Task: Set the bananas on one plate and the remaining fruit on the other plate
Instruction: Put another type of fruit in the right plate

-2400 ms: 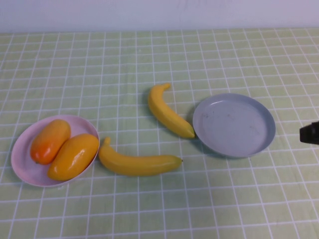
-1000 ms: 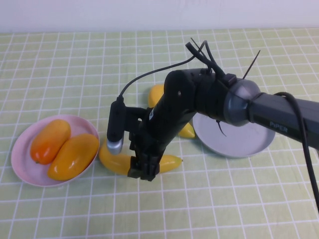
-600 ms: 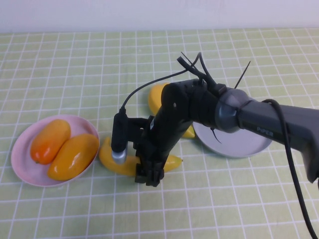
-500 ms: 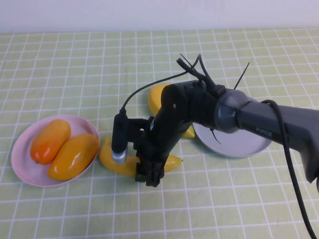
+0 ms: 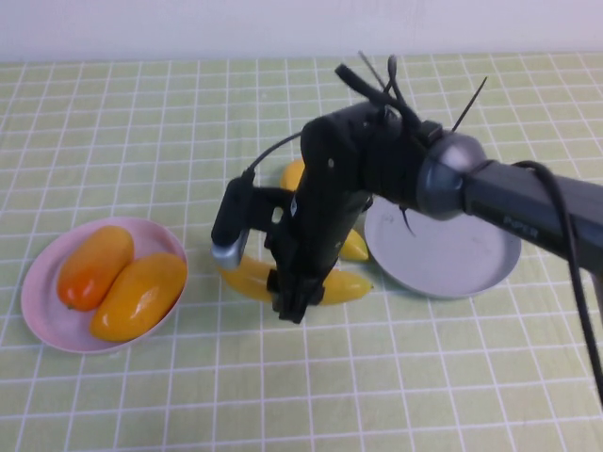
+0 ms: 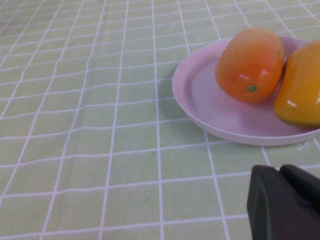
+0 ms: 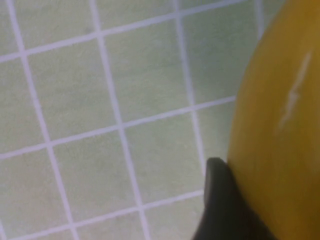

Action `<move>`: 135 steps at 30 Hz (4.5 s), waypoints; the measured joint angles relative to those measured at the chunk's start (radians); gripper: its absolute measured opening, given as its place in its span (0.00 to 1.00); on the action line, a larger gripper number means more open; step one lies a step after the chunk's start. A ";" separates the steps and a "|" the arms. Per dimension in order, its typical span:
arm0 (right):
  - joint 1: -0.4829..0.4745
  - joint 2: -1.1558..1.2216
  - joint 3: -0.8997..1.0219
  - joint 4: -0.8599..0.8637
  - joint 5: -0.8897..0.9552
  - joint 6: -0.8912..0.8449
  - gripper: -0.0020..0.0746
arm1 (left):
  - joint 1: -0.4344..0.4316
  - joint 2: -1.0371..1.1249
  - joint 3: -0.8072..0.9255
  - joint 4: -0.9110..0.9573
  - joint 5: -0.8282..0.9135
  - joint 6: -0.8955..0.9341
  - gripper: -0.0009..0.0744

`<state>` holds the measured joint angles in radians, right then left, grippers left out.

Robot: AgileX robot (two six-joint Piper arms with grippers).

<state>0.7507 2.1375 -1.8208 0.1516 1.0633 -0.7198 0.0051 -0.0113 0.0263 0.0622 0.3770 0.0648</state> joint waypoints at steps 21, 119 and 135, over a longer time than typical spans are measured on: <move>-0.464 -0.131 0.086 0.004 0.002 0.504 0.44 | 0.000 0.000 0.000 0.000 0.000 0.000 0.01; -0.279 0.042 -0.427 -0.019 0.177 0.595 0.43 | 0.000 0.000 0.000 0.000 0.000 0.000 0.01; -0.298 -0.020 -0.277 -0.017 0.184 0.713 0.43 | 0.000 0.000 0.000 0.000 0.000 0.000 0.01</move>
<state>0.4524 2.1177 -2.0980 0.1349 1.2477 -0.0068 0.0051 -0.0113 0.0263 0.0622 0.3770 0.0648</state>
